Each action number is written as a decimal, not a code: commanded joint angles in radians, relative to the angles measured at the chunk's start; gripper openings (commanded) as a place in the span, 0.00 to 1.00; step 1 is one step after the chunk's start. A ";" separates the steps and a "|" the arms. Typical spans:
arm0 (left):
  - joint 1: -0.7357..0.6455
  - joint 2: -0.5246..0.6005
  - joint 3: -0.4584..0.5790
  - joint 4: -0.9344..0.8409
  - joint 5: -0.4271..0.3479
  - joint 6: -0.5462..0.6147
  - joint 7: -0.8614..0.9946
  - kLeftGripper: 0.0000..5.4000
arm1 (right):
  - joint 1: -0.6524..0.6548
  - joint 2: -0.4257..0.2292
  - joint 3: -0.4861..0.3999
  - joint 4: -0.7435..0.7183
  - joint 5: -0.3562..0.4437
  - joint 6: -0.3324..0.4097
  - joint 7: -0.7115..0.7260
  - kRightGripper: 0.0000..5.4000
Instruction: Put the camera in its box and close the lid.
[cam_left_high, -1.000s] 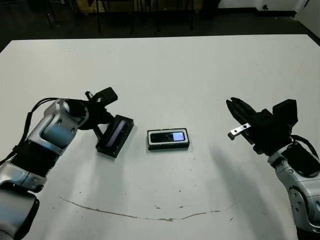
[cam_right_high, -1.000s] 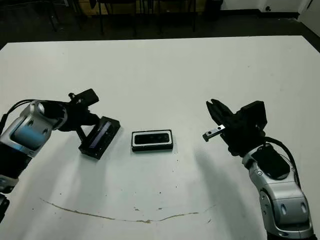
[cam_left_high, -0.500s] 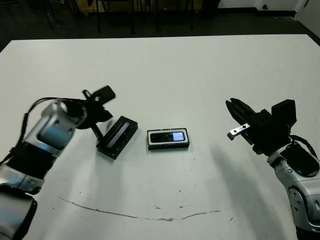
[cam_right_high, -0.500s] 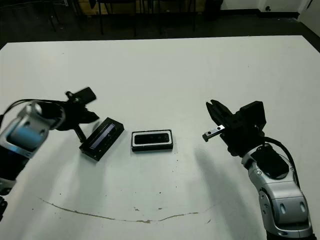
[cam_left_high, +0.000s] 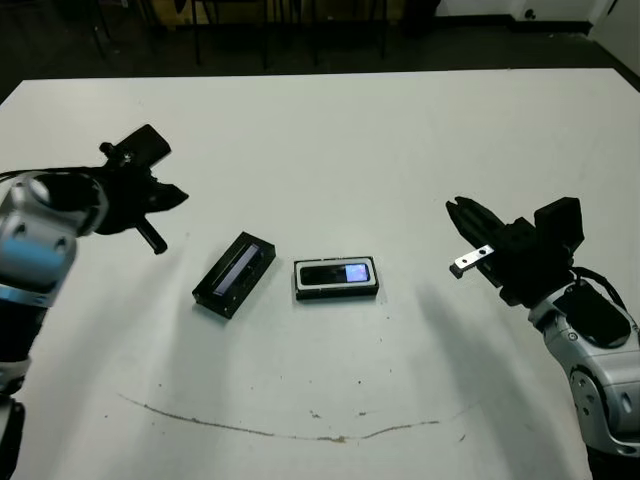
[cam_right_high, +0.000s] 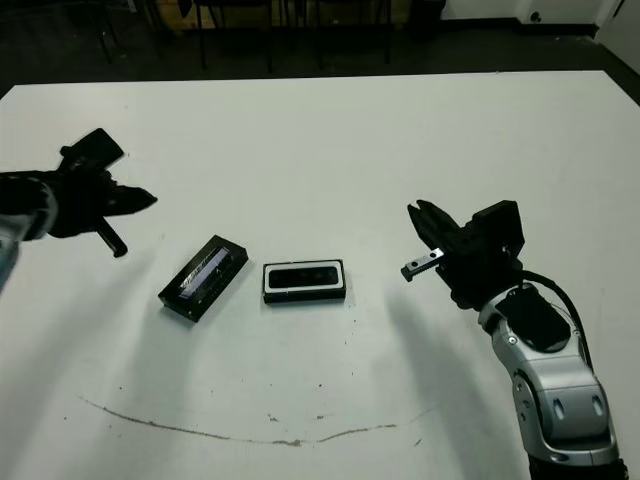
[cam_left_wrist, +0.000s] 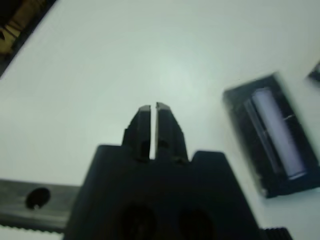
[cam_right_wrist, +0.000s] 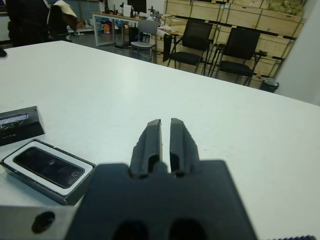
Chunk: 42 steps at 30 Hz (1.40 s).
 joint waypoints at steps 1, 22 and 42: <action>0.078 -0.033 0.107 -0.123 -0.051 0.013 0.076 0.00 | 0.004 -0.006 0.014 0.007 -0.015 0.003 -0.002 0.00; 0.485 -0.233 0.038 -0.554 0.078 -0.007 0.474 0.49 | 0.029 0.026 0.022 0.028 0.010 -0.024 0.002 0.00; 0.531 -0.244 0.055 -0.474 -0.046 -0.050 0.418 1.00 | 0.044 0.025 0.040 0.016 -0.013 -0.023 -0.009 0.00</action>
